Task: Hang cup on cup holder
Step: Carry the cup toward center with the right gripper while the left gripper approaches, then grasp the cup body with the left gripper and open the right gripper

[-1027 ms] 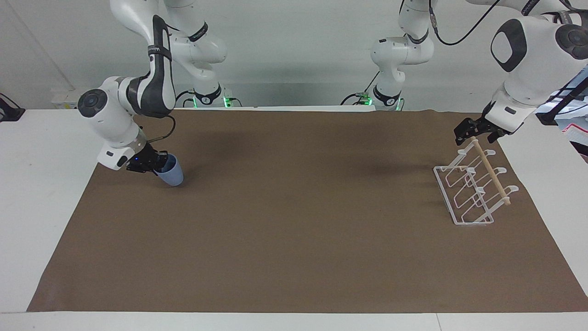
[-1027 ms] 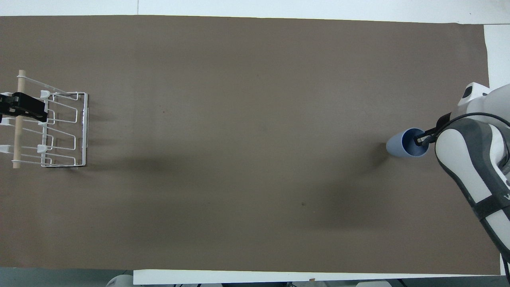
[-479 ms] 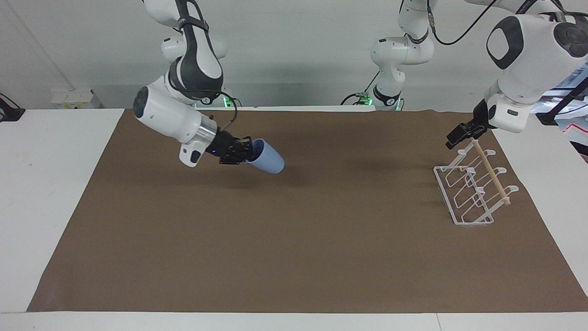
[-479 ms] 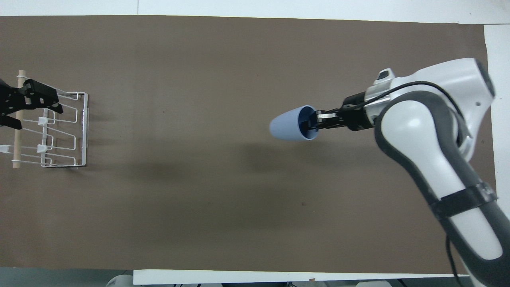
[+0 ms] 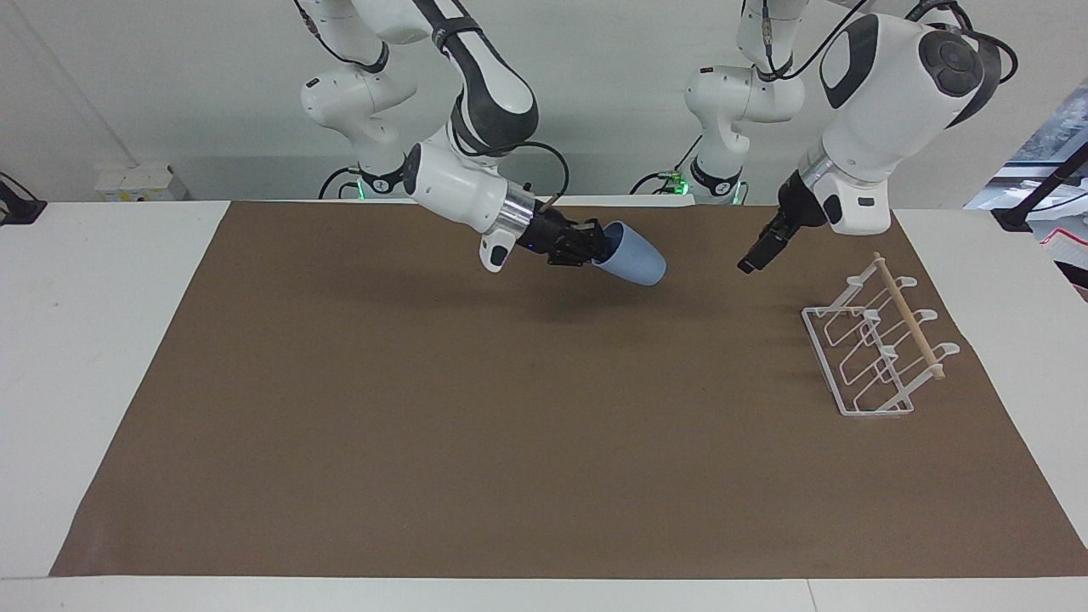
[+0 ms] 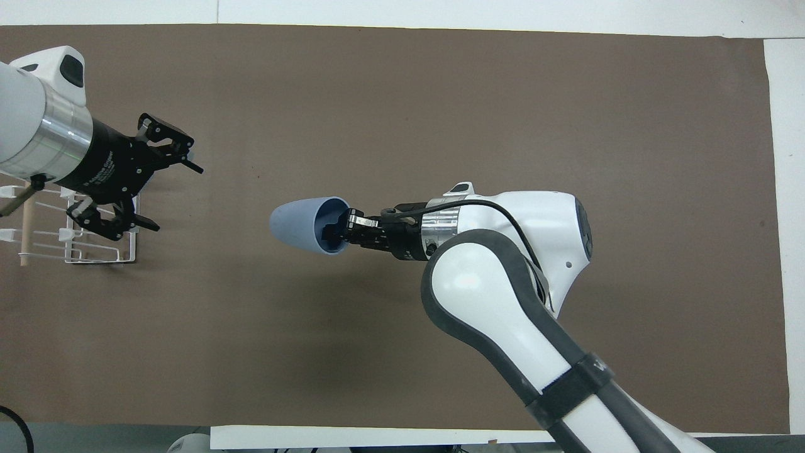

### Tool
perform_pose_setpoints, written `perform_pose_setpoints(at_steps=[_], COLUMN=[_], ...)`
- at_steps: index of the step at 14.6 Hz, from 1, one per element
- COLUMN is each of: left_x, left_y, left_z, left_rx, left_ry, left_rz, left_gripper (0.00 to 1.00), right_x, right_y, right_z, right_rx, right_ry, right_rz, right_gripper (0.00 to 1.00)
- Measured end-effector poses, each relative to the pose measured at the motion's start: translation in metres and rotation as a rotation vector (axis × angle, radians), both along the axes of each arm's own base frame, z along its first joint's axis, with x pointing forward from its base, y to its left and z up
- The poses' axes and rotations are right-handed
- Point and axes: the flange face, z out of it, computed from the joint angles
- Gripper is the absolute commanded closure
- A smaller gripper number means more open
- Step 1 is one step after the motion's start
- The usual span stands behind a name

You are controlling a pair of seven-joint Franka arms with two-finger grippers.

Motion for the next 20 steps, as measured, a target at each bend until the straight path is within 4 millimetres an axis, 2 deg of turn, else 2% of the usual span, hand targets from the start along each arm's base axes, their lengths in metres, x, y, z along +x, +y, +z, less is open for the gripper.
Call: perform_pose_setpoints(at_steps=[5,7,11,15,17,20], left_x=[-0.001,-0.008,-0.036,-0.05,-0.051,-0.057], left_y=[-0.022,-0.04,-0.076,-0.092,-0.095,-0.109], left_z=[0.001,-0.009,-0.035,-0.056,-0.065,-0.066], left_rx=[-0.069,-0.106,-0.112,-0.111,-0.113,-0.119], left_ry=[0.09,0.106,0.139,0.136,0.126,0.097], left_rz=[0.371,0.406,0.392,0.397,0.404,0.378], left_gripper=[0.0,0.0,0.0,0.03,0.99,1.0], right_x=[-0.002,-0.002,-0.002,-0.002,-0.001,-0.001], right_y=[0.0,-0.001,0.0,-0.001,-0.001,-0.003], right_z=[0.0,0.0,0.0,0.0,0.0,-0.001], right_rx=[0.029,0.031,0.031,0.032,0.032,0.032], right_ry=[0.104,0.112,0.112,0.112,0.112,0.116], right_rz=[-0.004,-0.007,-0.007,-0.008,-0.008,-0.011], right_gripper=[1.0,1.0,1.0,1.0,1.0,1.0])
